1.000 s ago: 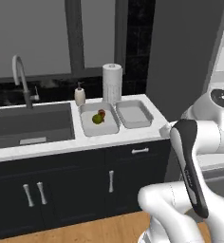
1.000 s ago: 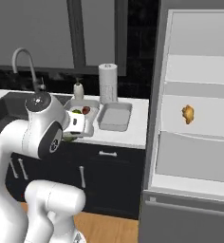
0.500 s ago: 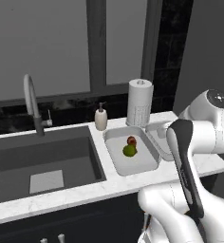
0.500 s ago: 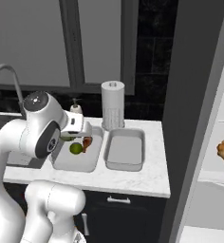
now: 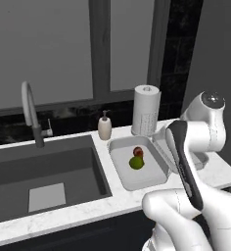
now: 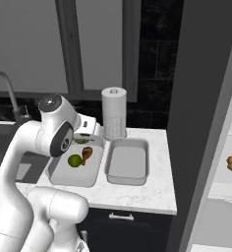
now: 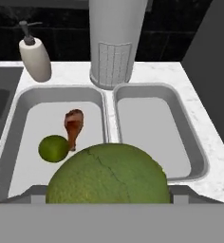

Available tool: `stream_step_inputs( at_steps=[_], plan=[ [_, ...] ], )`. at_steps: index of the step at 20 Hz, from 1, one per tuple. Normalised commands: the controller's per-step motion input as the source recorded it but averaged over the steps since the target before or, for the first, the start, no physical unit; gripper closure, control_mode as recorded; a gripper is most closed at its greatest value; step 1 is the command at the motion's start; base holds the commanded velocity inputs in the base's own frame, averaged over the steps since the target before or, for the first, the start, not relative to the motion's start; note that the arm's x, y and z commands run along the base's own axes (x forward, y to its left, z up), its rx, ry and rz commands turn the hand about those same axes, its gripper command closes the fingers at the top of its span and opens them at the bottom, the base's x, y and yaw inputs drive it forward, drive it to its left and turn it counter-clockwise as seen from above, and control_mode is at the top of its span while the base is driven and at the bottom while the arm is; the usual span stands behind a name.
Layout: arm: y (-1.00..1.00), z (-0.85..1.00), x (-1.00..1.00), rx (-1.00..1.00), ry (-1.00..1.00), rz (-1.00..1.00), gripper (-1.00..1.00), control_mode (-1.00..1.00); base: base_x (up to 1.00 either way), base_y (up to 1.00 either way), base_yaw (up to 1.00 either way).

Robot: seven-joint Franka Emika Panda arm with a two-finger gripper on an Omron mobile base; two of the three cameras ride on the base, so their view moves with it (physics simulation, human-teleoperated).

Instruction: Place one lime and one chicken drumstick in each tupperware on the nearby counter, to pack two identical lunches.

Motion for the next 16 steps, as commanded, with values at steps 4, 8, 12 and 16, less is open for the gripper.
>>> stream_step_inputs(
  at_steps=[4, 8, 12, 16],
  plan=[
    [-0.75, -0.49, 0.56, 0.00, 0.07, -0.11, 1.00, -1.00, 0.00, 0.00, 0.00],
    [-0.71, -0.82, 0.69, 0.00, 0.16, -0.08, 1.00, -1.00, 0.00, 0.00, 0.00],
    [-0.25, -0.68, 0.78, 0.00, 0.12, -0.01, 1.00, -1.00, 0.00, 0.00, 0.00],
    [-0.17, -0.48, 0.73, 0.00, 0.09, 0.00, 1.00, -1.00, 0.00, 0.00, 0.00]
  ],
)
